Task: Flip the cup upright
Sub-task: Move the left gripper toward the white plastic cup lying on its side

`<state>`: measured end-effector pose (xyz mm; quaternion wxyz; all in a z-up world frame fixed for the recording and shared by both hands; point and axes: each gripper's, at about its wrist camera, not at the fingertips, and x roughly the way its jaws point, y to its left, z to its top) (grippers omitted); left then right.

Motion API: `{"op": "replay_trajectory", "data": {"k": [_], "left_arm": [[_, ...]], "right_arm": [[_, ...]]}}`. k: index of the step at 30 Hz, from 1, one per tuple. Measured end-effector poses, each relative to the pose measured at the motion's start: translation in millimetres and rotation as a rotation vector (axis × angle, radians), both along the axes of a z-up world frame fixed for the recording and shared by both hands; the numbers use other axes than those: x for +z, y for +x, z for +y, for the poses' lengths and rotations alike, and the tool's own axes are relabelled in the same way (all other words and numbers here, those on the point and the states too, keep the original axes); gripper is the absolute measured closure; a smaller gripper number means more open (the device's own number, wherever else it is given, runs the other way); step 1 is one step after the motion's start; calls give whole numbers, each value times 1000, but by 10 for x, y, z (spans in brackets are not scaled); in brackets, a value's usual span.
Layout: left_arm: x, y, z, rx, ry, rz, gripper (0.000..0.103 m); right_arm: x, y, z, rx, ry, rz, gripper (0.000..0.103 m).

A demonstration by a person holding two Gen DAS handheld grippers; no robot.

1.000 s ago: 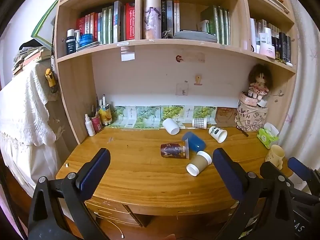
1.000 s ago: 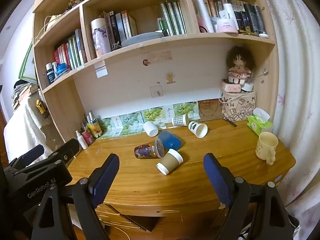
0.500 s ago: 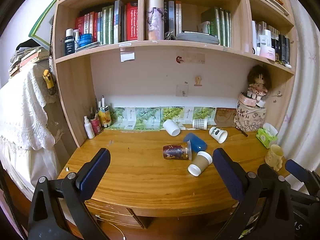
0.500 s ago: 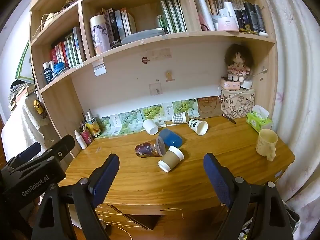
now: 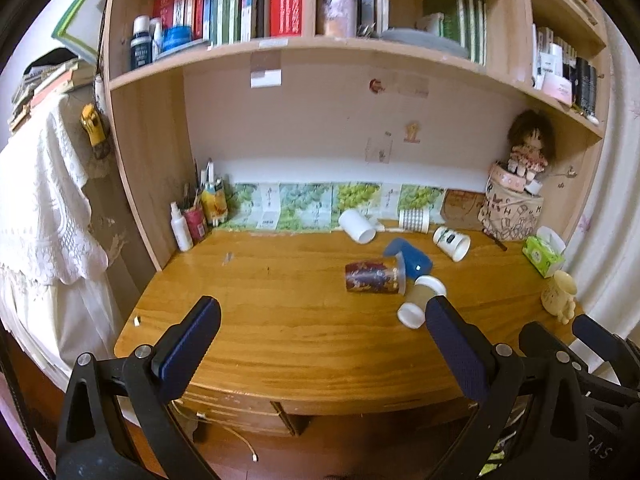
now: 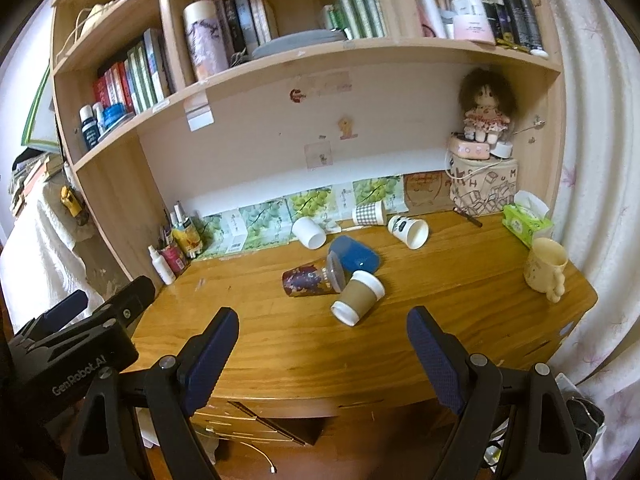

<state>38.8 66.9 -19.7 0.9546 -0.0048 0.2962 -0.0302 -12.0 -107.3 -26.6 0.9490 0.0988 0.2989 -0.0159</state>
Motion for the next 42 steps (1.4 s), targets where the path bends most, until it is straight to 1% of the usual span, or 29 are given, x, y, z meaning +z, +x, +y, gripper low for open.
{"op": "replay_trajectory", "data": {"k": [7, 11, 14, 22, 25, 28, 31, 42], "left_arm": [[-170, 167, 185, 9, -13, 83, 1], [-224, 247, 250, 21, -17, 116, 1], [-258, 319, 255, 25, -16, 145, 1], [-303, 556, 215, 44, 0, 188, 1], [-289, 685, 189, 46, -12, 187, 1], [-265, 844, 131, 55, -7, 190, 1], [-229, 1051, 55, 63, 2, 189, 1], [-84, 1823, -247, 112, 32, 182, 1]], "right_arm": [[-101, 163, 203, 21, -4, 63, 16], [-128, 270, 259, 27, 3, 89, 16], [-142, 346, 293, 33, 4, 100, 16], [-187, 588, 318, 69, 9, 123, 16], [-204, 719, 284, 79, 16, 124, 16], [-206, 855, 232, 87, 23, 117, 16], [-219, 1065, 144, 100, 43, 113, 16], [-164, 1828, -124, 142, 69, 91, 16]]}}
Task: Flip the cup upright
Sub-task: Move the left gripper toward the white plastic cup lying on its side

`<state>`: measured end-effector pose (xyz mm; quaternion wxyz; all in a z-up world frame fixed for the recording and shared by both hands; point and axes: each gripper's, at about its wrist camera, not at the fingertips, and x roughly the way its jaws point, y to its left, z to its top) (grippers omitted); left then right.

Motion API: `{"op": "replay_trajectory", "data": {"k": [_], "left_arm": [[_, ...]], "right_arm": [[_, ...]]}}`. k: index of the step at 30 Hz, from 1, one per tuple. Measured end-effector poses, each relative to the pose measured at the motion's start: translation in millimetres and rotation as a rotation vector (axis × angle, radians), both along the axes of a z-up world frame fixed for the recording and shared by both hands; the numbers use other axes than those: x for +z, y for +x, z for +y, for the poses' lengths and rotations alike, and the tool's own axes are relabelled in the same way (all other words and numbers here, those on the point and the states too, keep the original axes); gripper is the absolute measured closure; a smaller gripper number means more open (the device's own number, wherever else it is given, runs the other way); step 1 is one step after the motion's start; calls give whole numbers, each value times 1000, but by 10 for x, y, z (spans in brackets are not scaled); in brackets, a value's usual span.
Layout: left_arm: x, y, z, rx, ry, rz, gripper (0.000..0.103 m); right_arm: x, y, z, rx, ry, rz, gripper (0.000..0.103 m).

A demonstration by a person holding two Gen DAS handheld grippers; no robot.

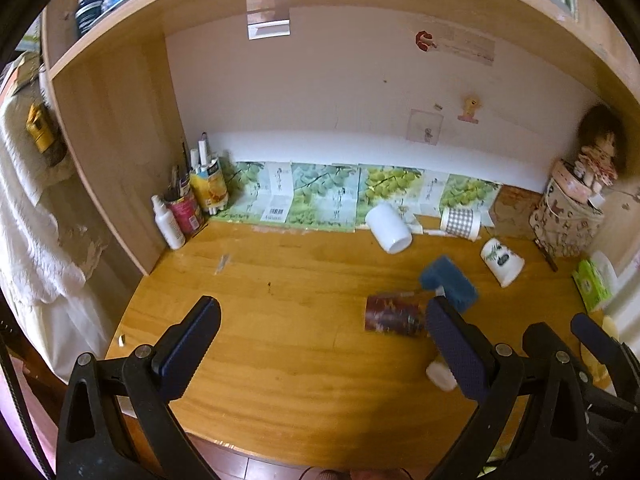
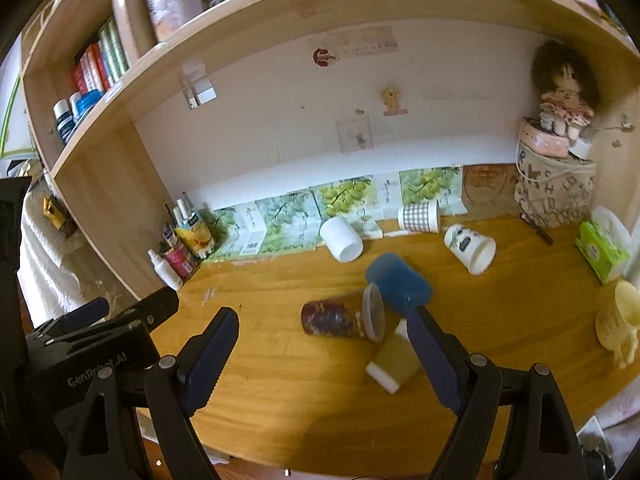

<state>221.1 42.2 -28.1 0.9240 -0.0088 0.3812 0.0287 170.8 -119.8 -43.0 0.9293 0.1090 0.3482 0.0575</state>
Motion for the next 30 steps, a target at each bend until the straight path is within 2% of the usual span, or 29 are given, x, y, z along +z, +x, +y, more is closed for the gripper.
{"op": "replay_trajectory", "data": {"k": [8, 16, 20, 30], "left_arm": [[-19, 588, -299, -8, 14, 41, 1], [-162, 1237, -636, -34, 14, 132, 1], [-310, 1555, -782, -36, 23, 182, 1], [-824, 2318, -954, -6, -17, 348, 1]], "right_arm": [[-44, 567, -327, 2, 25, -7, 16], [-162, 1172, -670, -3, 26, -32, 16], [-264, 1401, -790, 3, 29, -64, 16], [-597, 1874, -919, 64, 20, -121, 16]]}}
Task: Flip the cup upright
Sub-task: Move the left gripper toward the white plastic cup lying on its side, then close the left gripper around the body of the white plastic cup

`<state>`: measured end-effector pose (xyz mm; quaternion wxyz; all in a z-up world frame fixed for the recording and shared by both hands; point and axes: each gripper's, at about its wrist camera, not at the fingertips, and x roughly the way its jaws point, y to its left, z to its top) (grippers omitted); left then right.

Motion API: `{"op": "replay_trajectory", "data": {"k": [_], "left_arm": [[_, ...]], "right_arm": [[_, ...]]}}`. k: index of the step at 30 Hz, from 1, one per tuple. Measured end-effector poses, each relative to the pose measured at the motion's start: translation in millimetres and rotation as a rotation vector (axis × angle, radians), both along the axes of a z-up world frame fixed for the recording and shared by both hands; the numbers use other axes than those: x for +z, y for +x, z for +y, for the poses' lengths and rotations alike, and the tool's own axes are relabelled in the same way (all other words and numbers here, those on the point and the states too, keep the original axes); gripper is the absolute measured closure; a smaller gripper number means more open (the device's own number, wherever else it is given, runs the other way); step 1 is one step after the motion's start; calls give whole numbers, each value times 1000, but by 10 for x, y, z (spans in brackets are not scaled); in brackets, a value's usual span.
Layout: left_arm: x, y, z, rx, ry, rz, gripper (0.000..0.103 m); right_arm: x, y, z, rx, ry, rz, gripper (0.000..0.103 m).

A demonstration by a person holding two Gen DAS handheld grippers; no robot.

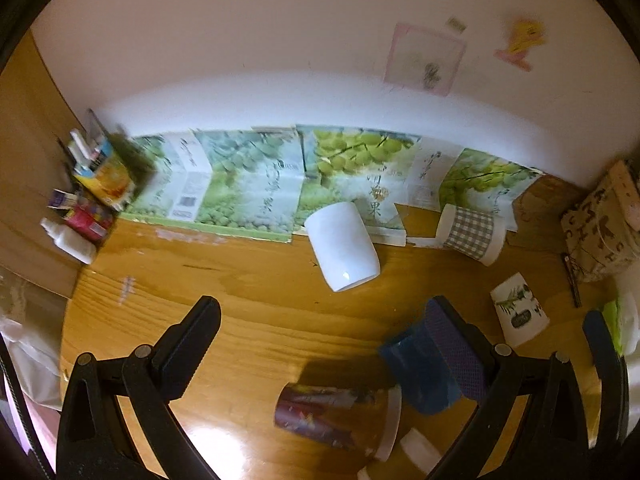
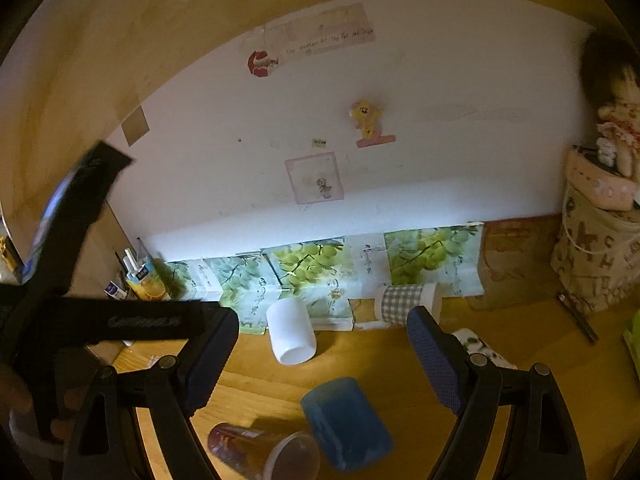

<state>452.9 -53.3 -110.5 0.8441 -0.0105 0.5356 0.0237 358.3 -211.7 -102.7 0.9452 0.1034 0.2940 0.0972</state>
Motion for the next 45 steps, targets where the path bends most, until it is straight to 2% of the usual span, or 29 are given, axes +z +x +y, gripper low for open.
{"op": "replay_trajectory", "data": {"k": [4, 13, 21, 35, 38, 42, 45], "left_arm": [[-220, 247, 19, 37, -4, 51, 1], [-691, 707, 106, 79, -47, 177, 1], [-951, 1009, 145, 118, -93, 252, 1], [-1303, 1240, 121, 125, -135, 386, 1], [-1364, 1256, 151, 131, -157, 401, 4], [-1497, 1274, 226, 153, -202, 443, 14], [-1620, 1215, 218, 161, -224, 456, 17]], "right_arm": [[-140, 109, -34, 32, -8, -27, 17], [-351, 309, -23, 111, -19, -28, 17], [-553, 437, 50, 184, -83, -19, 16], [-665, 501, -31, 141, -78, 20, 17], [-669, 508, -52, 133, -77, 30, 17], [-686, 531, -74, 132, -72, 47, 17], [-691, 541, -88, 135, -70, 52, 17]]}}
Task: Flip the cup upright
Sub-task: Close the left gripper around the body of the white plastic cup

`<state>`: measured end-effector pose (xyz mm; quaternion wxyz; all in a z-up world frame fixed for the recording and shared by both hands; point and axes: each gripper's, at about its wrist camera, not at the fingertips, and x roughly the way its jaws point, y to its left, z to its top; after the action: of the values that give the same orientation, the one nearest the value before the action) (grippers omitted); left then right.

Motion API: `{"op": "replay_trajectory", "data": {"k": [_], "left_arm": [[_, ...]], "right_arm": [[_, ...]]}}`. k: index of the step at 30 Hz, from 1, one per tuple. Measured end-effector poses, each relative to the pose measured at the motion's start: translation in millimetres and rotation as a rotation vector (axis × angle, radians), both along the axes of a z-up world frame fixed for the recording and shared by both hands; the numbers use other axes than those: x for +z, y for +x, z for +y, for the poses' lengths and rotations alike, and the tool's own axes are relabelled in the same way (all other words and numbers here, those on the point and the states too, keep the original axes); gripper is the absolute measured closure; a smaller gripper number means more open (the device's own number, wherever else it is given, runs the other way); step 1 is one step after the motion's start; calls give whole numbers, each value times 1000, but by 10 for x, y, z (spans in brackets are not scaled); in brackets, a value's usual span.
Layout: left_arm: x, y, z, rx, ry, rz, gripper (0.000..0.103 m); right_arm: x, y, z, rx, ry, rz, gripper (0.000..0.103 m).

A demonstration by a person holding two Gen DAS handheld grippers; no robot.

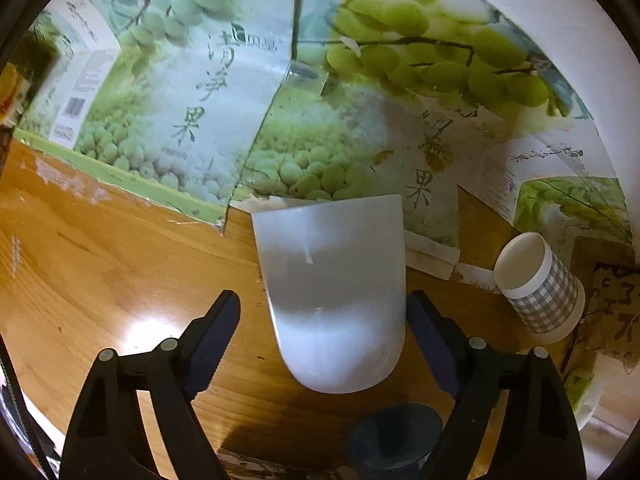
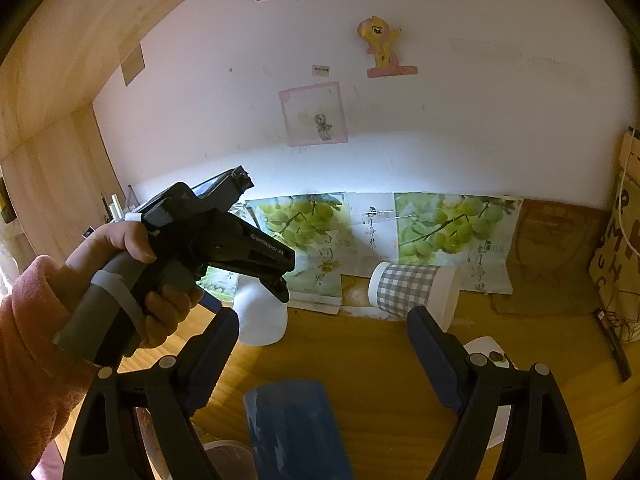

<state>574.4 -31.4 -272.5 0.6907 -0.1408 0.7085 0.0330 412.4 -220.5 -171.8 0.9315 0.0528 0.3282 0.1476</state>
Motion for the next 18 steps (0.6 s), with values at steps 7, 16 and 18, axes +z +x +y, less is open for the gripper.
{"op": "replay_trajectory", "data": {"k": [7, 16, 18], "left_arm": [[-163, -36, -5, -16, -16, 20, 31], [-84, 119, -167, -38, 16, 17, 32], [-81, 141, -177, -45, 30, 12, 32]], "right_arm": [[-8, 13, -5, 3, -1, 8, 17], [-8, 18, -12, -4, -3, 18, 16], [-6, 13, -16, -3, 0, 20, 17]]}}
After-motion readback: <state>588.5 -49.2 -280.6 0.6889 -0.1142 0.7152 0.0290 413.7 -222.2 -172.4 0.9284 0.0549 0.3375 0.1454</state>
